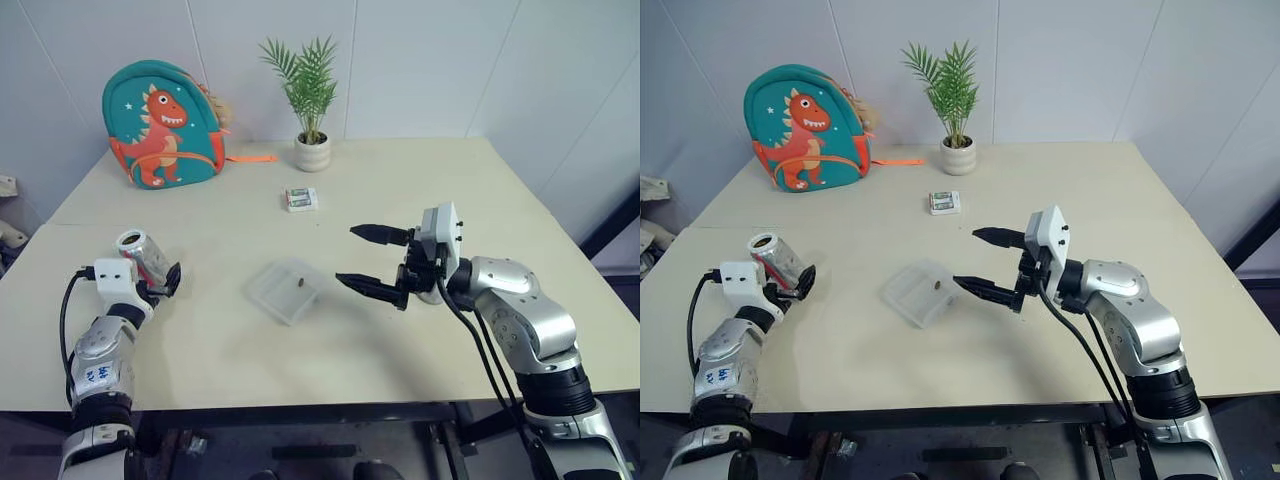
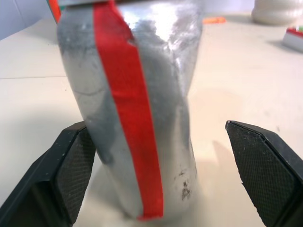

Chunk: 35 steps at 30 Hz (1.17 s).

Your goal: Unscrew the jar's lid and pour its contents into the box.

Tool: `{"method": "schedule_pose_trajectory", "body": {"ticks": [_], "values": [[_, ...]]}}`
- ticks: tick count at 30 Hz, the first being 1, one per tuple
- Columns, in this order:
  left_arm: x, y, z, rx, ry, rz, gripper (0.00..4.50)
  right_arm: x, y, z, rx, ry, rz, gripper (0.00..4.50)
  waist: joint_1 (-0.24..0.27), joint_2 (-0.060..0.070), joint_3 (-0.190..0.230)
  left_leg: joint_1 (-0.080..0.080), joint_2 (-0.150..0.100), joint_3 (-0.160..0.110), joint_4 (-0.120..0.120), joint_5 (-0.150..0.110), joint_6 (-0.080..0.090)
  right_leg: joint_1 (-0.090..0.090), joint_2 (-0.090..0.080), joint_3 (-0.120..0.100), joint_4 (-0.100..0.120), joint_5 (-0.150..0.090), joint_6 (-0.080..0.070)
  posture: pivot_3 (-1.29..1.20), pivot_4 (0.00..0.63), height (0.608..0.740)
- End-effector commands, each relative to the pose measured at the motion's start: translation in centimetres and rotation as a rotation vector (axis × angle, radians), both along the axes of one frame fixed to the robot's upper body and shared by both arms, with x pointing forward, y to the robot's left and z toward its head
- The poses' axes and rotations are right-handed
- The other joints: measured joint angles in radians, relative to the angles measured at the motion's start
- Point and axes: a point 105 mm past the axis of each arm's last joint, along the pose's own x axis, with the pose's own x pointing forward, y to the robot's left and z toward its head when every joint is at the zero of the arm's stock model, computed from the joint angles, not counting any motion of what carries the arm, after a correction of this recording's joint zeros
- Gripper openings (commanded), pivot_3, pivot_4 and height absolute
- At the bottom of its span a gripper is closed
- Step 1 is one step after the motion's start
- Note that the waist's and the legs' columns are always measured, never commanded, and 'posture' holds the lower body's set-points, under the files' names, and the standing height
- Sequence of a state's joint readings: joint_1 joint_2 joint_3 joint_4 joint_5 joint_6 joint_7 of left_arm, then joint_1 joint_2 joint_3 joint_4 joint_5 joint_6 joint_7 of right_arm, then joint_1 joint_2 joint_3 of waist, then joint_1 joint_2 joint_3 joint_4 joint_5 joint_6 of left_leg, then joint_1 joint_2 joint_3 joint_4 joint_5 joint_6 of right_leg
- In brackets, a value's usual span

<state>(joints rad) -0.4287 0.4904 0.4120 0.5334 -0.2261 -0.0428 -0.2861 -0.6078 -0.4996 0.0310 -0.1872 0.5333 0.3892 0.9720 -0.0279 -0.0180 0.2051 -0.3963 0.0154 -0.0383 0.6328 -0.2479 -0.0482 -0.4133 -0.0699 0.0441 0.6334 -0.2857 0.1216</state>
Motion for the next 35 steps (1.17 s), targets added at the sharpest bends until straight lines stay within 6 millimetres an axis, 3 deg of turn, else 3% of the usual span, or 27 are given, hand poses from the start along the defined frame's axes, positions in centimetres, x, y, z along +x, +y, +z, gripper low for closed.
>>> {"method": "schedule_pose_trajectory", "body": {"ticks": [1, 7, 10, 13, 16, 20, 24, 26, 35], "values": [[-1.2, 0.4, 1.6, 0.044, -0.022, 0.033, 4.49, -0.6, -0.1, 0.6, 0.019, -0.046, 0.013, 4.5, 0.0, 0.0, 0.0, 0.0, 0.0, 0.0, 0.0, 0.0, 0.0, 0.0, 0.0, 0.0, 0.0, 0.0, 0.0, 0.0, 0.15, 0.74], [-5.4, 0.6, 1.5, 0.174, 0.052, 0.017, 4.49, -0.8, -0.7, 0.1, 0.007, -0.041, 0.003, 4.5, -0.002, 0.0, 0.0, 0.001, 0.0, 0.001, -0.003, 0.0, 0.0, 0.0, -0.001, 0.0, -0.003, 0.0, -0.001, 0.0, 0.15, 0.74], [-7.1, 0.5, 2.5, 0.286, 0.071, -0.049, 4.49, -0.7, -1.1, -0.2, -0.016, -0.042, -0.005, 4.5, 0.0, 0.0, 0.0, 0.001, 0.001, 0.001, -0.004, 0.0, 0.0, 0.0, -0.001, 0.0, -0.005, 0.0, -0.002, 0.0, 0.15, 0.74], [-7.9, -1.9, 3.9, 0.423, 0.066, -0.261, 4.49, -0.2, -1.9, -0.6, -0.046, -0.043, -0.035, 4.5, 0.003, 0.0, 0.0, 0.002, 0.001, 0.001, -0.005, 0.0, 0.0, 0.001, -0.002, -0.003, -0.006, -0.001, -0.006, 0.0, 0.15, 0.74], [-8.8, -5.4, 5.0, 0.513, 0.05, -0.521, 4.49, 0.0, -2.6, -0.5, -0.04, -0.076, -0.039, 4.5, 0.003, 0.0, 0.0, 0.003, 0.001, 0.001, -0.005, 0.0, 0.0, 0.003, -0.005, -0.004, -0.009, -0.008, -0.02, 0.0, 0.15, 0.74], [-8.7, -8.9, 7.2, 0.533, -0.017, -0.767, 4.49, 0.7, -3.9, -1.1, -0.091, -0.031, -0.075, 4.5, 0.002, 0.0, 0.0, 0.004, -0.001, 0.006, -0.007, 0.0, 0.003, 0.004, -0.007, -0.001, -0.013, -0.006, -0.019, 0.0, 0.15, 0.74], [-7.4, -10.5, 8.5, 0.509, -0.047, -0.896, 4.49, 0.7, -5.5, -1.4, -0.112, -0.025, -0.144, 4.5, 0.002, 0.0, 0.0, 0.003, 0.0, 0.006, -0.007, 0.0, 0.003, 0.004, -0.006, -0.001, -0.012, -0.003, -0.013, 0.0, 0.15, 0.74], [-7.4, -10.7, 8.8, 0.501, -0.054, -0.924, 4.49, 0.4, -6.1, -1.4, -0.125, -0.028, -0.165, 4.5, -0.001, 0.0, 0.0, 0.004, 0.0, 0.006, -0.007, 0.0, 0.003, 0.004, -0.004, -0.001, -0.012, 0.002, -0.005, 0.0, 0.15, 0.74], [-8.3, -10.0, 8.2, 0.442, -0.005, -0.956, 4.49, -0.5, -8.1, -1.9, -0.178, -0.02, -0.229, 4.5, -0.008, 0.0, 0.0, 0.005, 0.003, 0.01, -0.009, -0.002, 0.003, 0.002, 0.001, 0.003, -0.011, 0.001, -0.004, 0.0, 0.15, 0.74]]}}
